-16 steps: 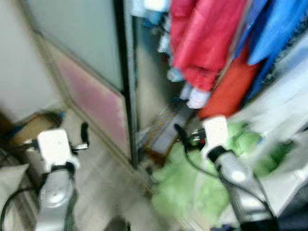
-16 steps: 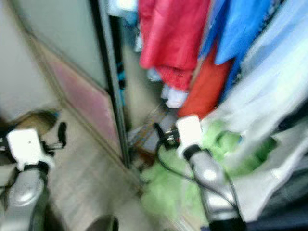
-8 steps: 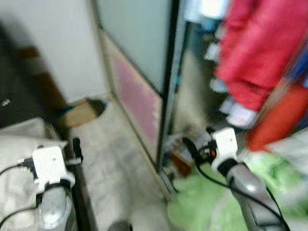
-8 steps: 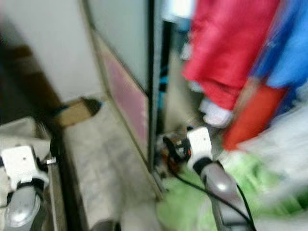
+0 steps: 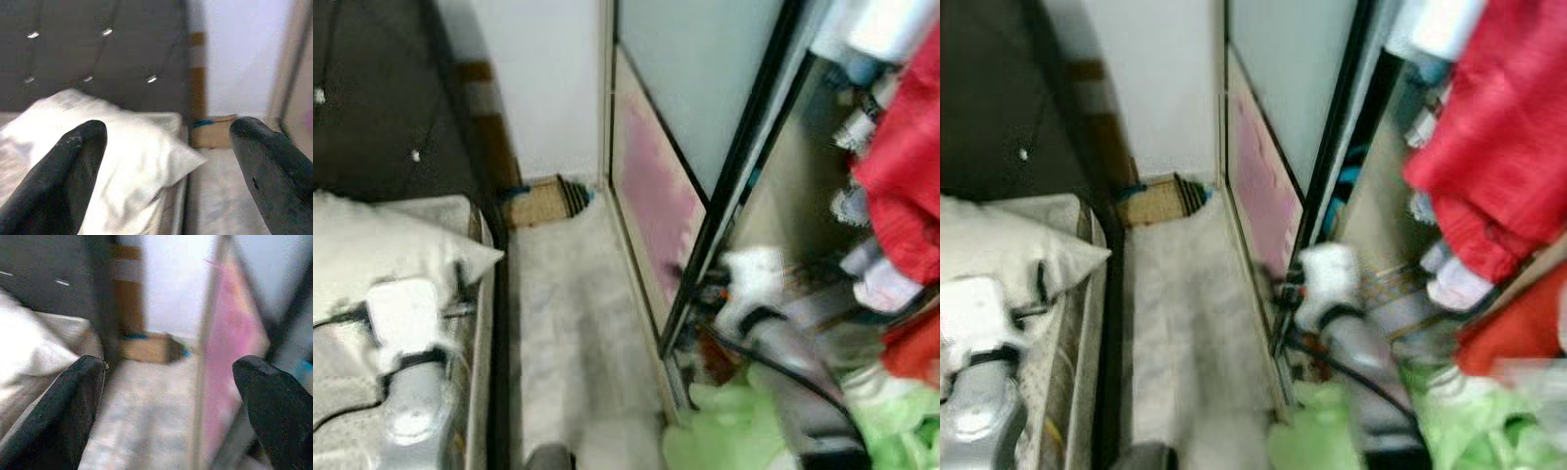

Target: Clean up the room

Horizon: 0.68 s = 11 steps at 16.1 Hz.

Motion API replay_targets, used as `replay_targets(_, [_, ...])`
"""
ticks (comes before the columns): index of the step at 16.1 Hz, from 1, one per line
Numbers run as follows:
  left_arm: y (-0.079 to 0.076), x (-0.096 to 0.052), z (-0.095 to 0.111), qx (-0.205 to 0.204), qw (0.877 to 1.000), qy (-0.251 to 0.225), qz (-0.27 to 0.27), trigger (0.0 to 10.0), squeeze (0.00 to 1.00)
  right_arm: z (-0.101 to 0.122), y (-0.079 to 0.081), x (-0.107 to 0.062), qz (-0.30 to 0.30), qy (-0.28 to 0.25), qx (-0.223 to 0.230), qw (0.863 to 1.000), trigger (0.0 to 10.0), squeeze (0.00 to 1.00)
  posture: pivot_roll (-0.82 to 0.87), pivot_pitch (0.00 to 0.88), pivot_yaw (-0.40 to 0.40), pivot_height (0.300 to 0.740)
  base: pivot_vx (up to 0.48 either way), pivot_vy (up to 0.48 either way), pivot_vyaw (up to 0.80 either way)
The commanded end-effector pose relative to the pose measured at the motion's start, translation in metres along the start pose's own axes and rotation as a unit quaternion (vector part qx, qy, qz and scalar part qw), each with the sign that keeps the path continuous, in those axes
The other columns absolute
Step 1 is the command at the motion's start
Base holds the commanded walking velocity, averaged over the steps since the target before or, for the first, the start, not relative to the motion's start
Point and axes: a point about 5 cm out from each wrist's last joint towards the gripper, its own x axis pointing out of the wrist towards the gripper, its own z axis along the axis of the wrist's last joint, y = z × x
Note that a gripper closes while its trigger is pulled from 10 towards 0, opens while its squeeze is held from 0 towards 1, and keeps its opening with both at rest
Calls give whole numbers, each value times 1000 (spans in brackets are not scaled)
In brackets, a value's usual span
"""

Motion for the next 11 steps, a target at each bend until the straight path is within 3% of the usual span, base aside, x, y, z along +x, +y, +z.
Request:
replay_targets(1, [-3,-5,1,-4,1000,-2,-7,10000,0,-2,-6,-6,-9,6,-11,1000,10000,0,18,0,-44,740,0,0,800])
replay_targets(3, [0,-11,-3,-10,1000,7,-9,10000,0,-2,-11,-6,-25,6,8,1000,10000,0,15,0,-35,740,0,0,800])
replay_targets(5, [-4,-5,-2,2,1000,11,-12,10000,0,-3,-10,-6,-24,6,9,1000,10000,0,3,0,-23,740,0,0,800])
replay_targets(9, [-9,-4,-1,-42,998,18,-49,10000,0,-9,-2,-12,27,26,23,999,10000,0,-12,5,-8,740,0,0,800])
replay_targets(11, [-10,-7,-3,-36,998,25,-52,10000,0,-9,-3,-14,25,25,22,999,10000,0,-15,9,-8,740,0,0,800])
